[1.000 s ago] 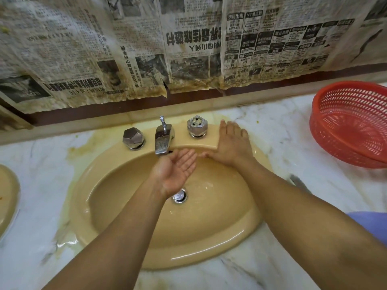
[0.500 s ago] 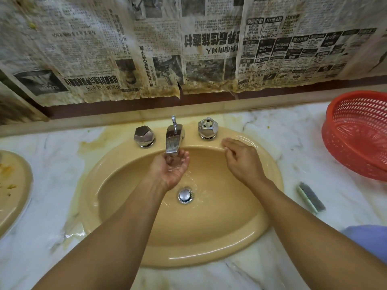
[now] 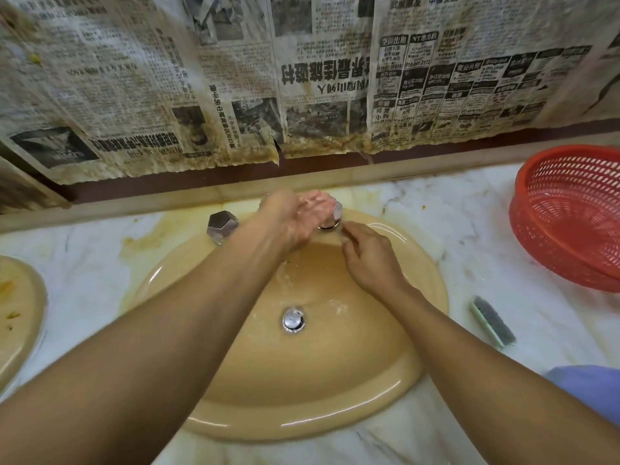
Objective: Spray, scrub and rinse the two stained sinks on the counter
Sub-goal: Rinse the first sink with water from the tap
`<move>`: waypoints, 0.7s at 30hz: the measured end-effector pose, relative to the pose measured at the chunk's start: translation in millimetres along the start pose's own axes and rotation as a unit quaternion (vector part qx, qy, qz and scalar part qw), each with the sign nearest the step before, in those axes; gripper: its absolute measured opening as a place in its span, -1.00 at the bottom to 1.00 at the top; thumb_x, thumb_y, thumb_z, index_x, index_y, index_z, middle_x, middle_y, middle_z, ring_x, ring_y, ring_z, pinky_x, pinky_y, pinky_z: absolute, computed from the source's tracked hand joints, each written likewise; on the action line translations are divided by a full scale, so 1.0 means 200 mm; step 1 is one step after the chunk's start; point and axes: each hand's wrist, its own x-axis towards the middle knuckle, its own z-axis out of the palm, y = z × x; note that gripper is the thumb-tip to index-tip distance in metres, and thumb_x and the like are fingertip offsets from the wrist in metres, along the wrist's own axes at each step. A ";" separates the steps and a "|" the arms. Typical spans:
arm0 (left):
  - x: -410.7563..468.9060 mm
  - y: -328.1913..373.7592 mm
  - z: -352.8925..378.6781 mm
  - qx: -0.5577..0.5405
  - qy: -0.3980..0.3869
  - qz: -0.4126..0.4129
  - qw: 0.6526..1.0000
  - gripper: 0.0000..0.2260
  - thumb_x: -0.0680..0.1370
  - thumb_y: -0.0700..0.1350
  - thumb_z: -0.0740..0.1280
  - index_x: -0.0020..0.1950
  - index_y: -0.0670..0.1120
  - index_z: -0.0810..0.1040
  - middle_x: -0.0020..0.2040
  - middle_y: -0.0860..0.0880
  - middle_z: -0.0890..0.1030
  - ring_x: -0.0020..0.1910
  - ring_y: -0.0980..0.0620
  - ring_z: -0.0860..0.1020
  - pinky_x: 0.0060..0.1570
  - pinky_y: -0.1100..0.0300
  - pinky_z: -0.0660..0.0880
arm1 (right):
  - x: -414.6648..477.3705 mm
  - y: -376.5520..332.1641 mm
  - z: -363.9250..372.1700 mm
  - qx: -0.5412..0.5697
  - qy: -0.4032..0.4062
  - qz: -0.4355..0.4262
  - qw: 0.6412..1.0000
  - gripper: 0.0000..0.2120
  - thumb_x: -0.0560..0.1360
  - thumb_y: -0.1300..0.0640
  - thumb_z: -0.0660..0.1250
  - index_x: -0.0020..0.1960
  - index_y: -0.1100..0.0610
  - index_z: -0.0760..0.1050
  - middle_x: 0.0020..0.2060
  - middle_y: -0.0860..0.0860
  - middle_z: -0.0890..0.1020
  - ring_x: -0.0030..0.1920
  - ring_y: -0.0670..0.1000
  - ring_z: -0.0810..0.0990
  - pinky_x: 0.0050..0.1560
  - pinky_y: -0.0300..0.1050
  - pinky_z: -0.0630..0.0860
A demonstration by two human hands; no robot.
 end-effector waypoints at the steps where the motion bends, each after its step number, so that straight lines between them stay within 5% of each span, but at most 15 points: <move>1: 0.02 0.06 0.03 0.059 0.007 0.009 0.998 -0.60 0.76 -0.21 -0.06 0.44 -0.44 0.36 0.41 -0.36 0.48 0.37 -0.26 0.52 0.42 -0.07 0.45 | 0.04 -0.03 0.00 0.017 -0.001 0.010 1.000 -0.62 0.63 0.16 0.28 0.43 0.21 0.47 0.33 0.11 0.57 0.33 0.14 0.52 0.26 -0.20 0.34; 4: 0.07 0.17 0.08 0.223 0.005 0.019 0.975 -0.59 0.77 -0.17 -0.03 0.43 -0.44 0.36 0.42 -0.39 0.46 0.45 -0.32 0.44 0.45 -0.09 0.41 | 0.24 -0.11 0.02 0.060 -0.035 0.066 0.995 -0.33 0.62 -0.12 0.29 0.59 0.16 0.18 0.52 0.12 0.34 0.47 0.10 0.36 0.36 -0.09 0.31; 8: 0.08 0.25 0.10 0.333 -0.051 0.028 0.941 -0.62 0.76 -0.14 0.05 0.39 -0.40 0.43 0.35 -0.37 0.53 0.38 -0.28 0.51 0.43 -0.09 0.44 | 0.46 -0.18 0.08 -0.092 -0.079 0.011 0.993 -0.57 0.62 -0.15 0.21 0.33 0.11 0.50 0.23 0.11 0.61 0.22 0.17 0.58 0.16 0.05 0.54; 11: 0.09 0.24 0.03 0.369 -0.035 0.073 0.926 -0.66 0.76 -0.08 0.12 0.27 -0.31 0.53 0.21 -0.27 0.64 0.20 -0.18 0.64 0.29 -0.04 0.57 | 0.40 -0.16 0.13 -0.201 -0.033 -0.073 0.976 -0.58 0.68 -0.03 0.11 0.40 0.18 0.47 0.36 0.14 0.53 0.42 0.18 0.44 0.38 0.08 0.36; 15: 0.11 0.18 -0.24 0.329 0.036 0.122 0.936 -0.72 0.73 -0.12 0.17 0.21 -0.27 0.59 0.14 -0.20 0.68 0.13 -0.09 0.67 0.11 0.09 0.62 | 0.18 -0.03 0.10 -0.256 -0.033 -0.137 0.956 -0.44 0.65 0.19 0.01 0.65 0.10 0.10 0.65 0.02 0.12 0.64 0.09 0.06 0.57 0.11 0.08; 21: 0.10 -0.02 -0.64 0.164 0.174 0.174 0.955 -0.73 0.70 -0.25 0.09 0.07 -0.26 0.58 0.02 -0.23 0.63 -0.15 -0.06 0.62 -0.09 0.18 0.54 | 0.18 -0.13 0.06 -0.230 -0.023 -0.107 0.967 -0.52 0.64 0.14 0.12 0.55 0.16 0.34 0.60 0.05 0.26 0.62 0.04 0.17 0.60 0.11 0.07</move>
